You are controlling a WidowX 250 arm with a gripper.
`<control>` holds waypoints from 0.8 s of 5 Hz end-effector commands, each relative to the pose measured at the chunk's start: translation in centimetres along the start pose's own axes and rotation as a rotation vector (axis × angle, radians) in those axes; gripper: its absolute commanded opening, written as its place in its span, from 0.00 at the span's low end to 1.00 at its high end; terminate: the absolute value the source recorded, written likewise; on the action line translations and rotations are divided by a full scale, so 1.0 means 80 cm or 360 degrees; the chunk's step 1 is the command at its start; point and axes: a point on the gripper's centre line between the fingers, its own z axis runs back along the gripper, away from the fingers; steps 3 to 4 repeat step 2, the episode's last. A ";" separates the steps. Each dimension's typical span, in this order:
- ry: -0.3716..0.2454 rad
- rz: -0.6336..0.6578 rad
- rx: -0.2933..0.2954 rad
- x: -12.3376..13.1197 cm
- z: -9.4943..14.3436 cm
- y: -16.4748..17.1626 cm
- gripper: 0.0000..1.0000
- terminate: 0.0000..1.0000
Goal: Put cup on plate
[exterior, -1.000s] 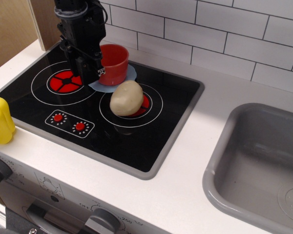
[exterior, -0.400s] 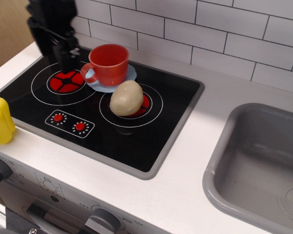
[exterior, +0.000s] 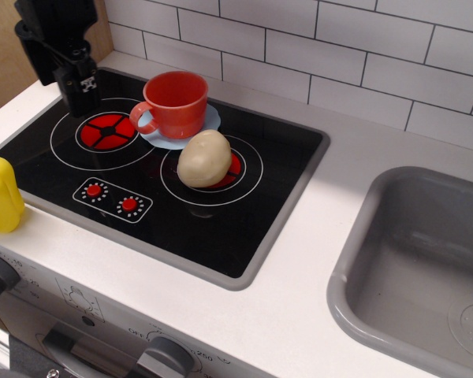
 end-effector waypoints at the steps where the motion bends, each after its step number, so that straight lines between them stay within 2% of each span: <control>1: -0.0047 0.0013 0.0070 0.004 0.021 0.027 1.00 0.00; 2: -0.0047 0.0013 0.0070 0.004 0.021 0.027 1.00 1.00; 4: -0.0047 0.0013 0.0070 0.004 0.021 0.027 1.00 1.00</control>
